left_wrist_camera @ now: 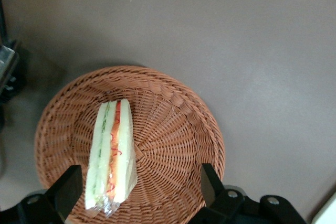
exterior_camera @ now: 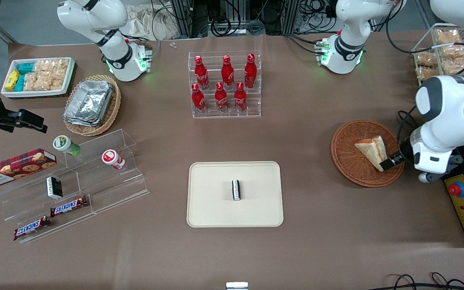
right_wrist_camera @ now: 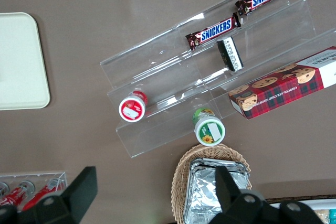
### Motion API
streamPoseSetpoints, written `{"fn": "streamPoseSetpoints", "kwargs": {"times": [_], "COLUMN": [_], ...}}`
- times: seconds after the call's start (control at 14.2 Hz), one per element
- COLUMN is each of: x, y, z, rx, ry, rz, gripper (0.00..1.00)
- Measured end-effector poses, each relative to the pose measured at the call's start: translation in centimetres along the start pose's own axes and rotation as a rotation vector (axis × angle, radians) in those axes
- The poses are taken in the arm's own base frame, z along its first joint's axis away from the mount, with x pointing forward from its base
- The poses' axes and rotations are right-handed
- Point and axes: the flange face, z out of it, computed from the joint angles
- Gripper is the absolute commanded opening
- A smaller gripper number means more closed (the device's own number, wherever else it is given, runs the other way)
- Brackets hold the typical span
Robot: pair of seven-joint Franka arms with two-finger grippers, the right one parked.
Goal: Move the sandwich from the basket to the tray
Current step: 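Move the open left gripper above the wrapped sandwich in the wicker basket, then lower the left gripper around the sandwich and close on it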
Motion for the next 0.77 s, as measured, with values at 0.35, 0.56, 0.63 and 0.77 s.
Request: {"fn": "streamPoseSetpoints", "kwargs": {"times": [0.35, 0.56, 0.63, 0.77], "x": [-1.4, -2.0, -2.0, -2.0], "y": [-3.0, -3.7, -3.9, -4.2], "z": [4.6, 5.7, 5.9, 6.0], "rx": [0.034, 0.042, 0.044, 0.041], "ry": [-0.049, -0.061, -0.063, -0.059], "rz": [-0.065, -0.077, -0.082, -0.091], "gripper": [1.00, 1.00, 1.00, 1.00]}}
